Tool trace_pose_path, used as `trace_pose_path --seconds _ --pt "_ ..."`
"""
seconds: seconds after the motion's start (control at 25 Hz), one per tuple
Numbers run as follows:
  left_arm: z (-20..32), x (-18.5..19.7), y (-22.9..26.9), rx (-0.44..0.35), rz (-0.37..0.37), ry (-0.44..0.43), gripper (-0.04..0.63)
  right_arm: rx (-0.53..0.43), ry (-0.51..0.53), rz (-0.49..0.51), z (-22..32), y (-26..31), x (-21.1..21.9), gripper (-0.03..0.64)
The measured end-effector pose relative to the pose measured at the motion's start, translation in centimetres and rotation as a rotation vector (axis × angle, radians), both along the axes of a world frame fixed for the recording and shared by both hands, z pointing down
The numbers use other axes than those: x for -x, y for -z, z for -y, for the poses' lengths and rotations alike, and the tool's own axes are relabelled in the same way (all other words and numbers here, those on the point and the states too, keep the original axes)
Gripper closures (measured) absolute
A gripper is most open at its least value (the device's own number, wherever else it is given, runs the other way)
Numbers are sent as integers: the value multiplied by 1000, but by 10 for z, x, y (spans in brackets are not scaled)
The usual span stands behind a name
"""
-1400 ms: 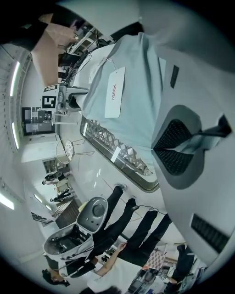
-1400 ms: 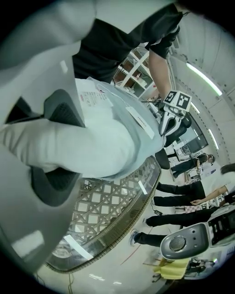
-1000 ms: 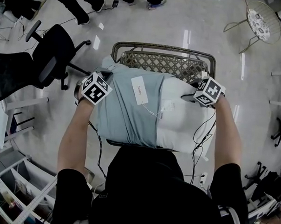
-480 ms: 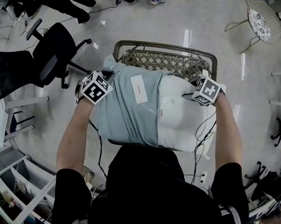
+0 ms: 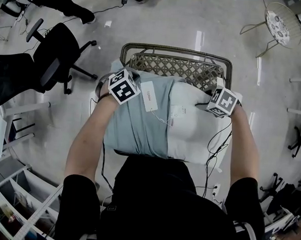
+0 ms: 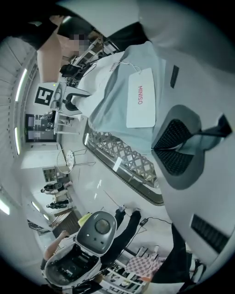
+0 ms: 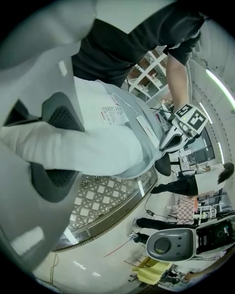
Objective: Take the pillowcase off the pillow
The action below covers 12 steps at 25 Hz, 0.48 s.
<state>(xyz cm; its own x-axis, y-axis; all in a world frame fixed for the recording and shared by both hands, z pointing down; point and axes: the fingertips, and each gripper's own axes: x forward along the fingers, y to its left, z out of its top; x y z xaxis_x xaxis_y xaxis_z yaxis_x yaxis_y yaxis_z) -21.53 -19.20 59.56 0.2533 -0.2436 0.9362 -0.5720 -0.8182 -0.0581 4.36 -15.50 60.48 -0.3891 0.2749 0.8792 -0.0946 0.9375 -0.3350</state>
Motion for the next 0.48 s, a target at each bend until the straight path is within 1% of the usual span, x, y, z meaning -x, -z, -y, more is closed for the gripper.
trace_pose_path --seconds 0.08,0.16,0.32,0.48 --pt "-1 10 -2 -9 39 -16 586 11 -9 17 -2 3 -2 423" --pt "-3 22 2 -16 59 -18 588 21 -5 31 -3 9 -3 434" --pt "-8 42 14 -9 31 29 588 50 18 58 -3 21 -6 451" --pt "-10 52 25 -10 24 46 588 66 30 78 0 33 -10 462"
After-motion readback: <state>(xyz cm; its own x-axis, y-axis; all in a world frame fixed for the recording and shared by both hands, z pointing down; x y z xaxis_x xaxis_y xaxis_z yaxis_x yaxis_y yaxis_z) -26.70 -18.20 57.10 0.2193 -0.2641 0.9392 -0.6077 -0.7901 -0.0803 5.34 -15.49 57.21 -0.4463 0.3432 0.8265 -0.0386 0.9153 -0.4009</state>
